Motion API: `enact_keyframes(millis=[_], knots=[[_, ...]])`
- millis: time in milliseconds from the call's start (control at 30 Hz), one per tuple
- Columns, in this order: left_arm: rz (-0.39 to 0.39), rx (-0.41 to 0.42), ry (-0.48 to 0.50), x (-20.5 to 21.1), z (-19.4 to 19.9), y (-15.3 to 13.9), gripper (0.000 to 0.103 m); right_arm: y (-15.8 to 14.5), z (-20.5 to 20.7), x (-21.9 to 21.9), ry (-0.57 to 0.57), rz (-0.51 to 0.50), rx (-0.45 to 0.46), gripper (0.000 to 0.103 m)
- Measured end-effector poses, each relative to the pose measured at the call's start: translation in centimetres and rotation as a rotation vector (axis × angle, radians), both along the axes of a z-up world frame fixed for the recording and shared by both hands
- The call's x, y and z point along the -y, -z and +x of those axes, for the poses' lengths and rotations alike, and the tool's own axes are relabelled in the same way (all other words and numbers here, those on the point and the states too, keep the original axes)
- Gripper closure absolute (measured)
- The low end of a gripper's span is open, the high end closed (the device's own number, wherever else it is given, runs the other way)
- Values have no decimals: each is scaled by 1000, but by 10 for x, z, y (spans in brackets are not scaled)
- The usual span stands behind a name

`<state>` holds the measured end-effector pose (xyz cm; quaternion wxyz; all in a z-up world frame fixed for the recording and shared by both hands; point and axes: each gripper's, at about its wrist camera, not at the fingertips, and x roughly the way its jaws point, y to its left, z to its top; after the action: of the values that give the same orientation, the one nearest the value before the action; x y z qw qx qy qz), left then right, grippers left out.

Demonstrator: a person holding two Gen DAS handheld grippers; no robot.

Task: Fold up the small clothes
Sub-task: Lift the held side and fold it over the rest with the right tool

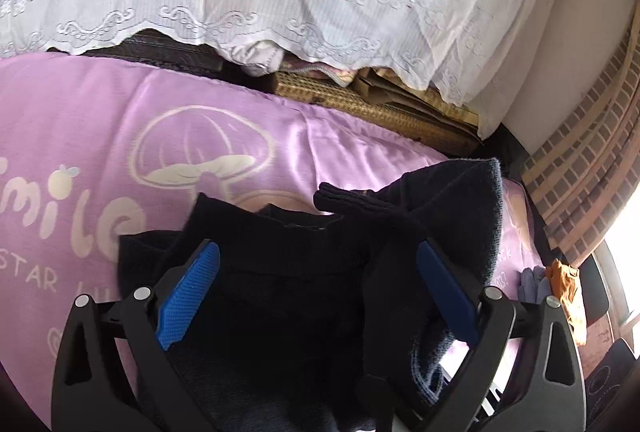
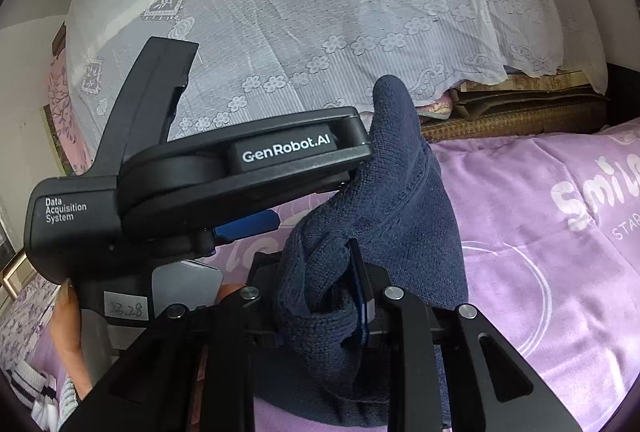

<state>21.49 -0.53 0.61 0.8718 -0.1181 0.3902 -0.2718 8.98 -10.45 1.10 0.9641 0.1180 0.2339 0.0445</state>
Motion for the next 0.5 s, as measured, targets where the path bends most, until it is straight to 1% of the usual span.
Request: enact_keyframes(millis=[200,367,500], knots=[[-23,-18,-80,-38,3,4,7,0,11,-30,-51,-23,-15,77],[18,-9,-159,-65,-1,9,7,6,20,-59,-104,-34,-47,77],[6,-50,-202,-88,-1,20,7,14,24,-76,-135,-53,-66,76]])
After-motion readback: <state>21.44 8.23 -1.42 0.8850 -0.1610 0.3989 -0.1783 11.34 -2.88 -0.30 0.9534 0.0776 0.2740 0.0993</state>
